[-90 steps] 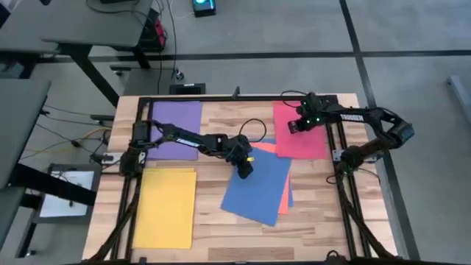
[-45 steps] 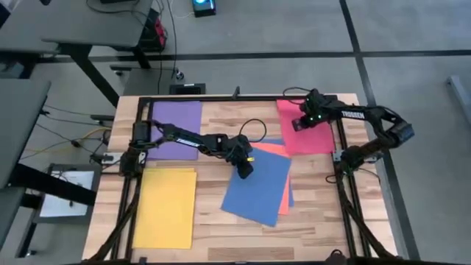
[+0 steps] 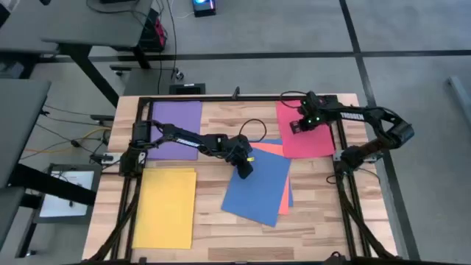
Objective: Organize paper
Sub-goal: Move the pink paper to the top right of the table
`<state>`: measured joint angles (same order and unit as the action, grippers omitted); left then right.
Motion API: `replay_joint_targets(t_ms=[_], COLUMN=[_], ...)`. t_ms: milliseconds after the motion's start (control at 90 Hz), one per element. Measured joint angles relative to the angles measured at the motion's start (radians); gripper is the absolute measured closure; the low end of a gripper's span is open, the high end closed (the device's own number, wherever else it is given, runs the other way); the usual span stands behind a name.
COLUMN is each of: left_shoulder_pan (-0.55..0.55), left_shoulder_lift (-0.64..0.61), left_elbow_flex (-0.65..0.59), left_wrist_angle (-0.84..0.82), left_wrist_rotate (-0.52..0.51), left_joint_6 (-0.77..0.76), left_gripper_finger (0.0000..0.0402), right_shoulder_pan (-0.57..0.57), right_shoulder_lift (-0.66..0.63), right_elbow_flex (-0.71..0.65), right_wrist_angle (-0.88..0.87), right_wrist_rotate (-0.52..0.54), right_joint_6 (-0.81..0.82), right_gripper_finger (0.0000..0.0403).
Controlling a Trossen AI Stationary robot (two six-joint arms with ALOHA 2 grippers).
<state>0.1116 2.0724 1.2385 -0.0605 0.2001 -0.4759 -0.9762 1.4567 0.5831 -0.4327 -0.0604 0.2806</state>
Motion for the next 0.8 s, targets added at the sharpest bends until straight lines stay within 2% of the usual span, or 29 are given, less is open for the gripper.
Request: replay_joint_targets(t_ms=[200,578,800], left_shoulder_pan=[0.0,0.0,0.0], left_shoulder_lift=[0.0,0.0,0.0], left_elbow_flex=[0.0,0.0,0.0], left_wrist_angle=[0.0,0.004,0.004], left_wrist_rotate=[-0.001,-0.001,-0.001], left_joint_6=[0.0,0.0,0.01], left_gripper_finger=[0.0402,0.0402,0.0402], right_shoulder_pan=[-0.006,0.022,0.022], right_shoulder_lift=[0.0,0.006,0.006], right_elbow_flex=[-0.002,-0.005,-0.003], right_wrist_angle=[0.011,0.09,0.067], right_wrist_rotate=[-0.035,-0.037,-0.015], right_joint_6=[0.089,0.26,0.235], right_gripper_finger=[0.0403,0.0403,0.0403])
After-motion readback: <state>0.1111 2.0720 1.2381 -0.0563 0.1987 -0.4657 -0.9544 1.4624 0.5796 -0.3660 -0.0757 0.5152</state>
